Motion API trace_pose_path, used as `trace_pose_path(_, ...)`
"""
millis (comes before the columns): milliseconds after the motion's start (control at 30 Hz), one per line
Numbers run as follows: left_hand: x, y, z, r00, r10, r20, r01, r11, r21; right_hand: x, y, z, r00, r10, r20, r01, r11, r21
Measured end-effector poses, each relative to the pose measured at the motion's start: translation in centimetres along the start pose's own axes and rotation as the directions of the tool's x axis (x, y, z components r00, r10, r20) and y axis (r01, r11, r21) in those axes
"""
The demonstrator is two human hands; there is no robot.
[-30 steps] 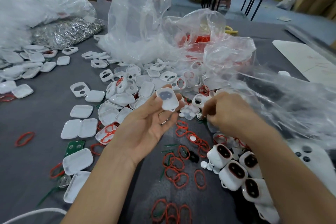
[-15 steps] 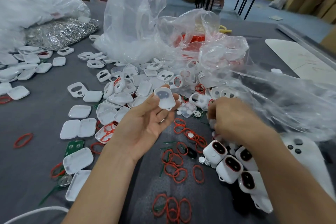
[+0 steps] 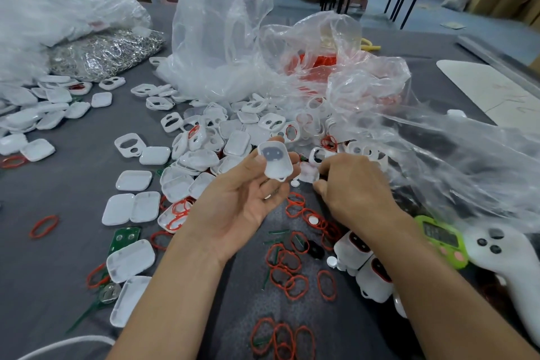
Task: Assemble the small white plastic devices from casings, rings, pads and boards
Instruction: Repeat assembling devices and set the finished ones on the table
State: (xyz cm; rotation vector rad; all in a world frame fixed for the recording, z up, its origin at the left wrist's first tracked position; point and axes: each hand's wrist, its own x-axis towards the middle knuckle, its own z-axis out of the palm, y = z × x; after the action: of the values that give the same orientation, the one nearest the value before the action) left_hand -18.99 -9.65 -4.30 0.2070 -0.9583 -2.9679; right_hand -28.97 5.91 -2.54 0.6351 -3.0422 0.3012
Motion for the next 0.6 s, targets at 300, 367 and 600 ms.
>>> trace_pose_path(300,0.0,0.0,-0.1,1.0,-0.016,0.013,0.016,1.0,0.003,-0.7,2.6,-2.2,0.988,0.148,0.049,-0.151,0.828,0.541)
trace_pose_path(367,0.1,-0.2,-0.1,1.0,-0.02,0.015,0.02,1.0,0.007,-1.8,2.7,-2.5,0.978,0.13,0.164,-0.202,0.383,0.901)
trace_pose_path(600,0.4,-0.8,0.1,0.999,-0.032,0.013,0.03,0.996,0.087,-3.7,0.5,-1.6,0.953,-0.012,0.304,-0.299,-0.219,0.929)
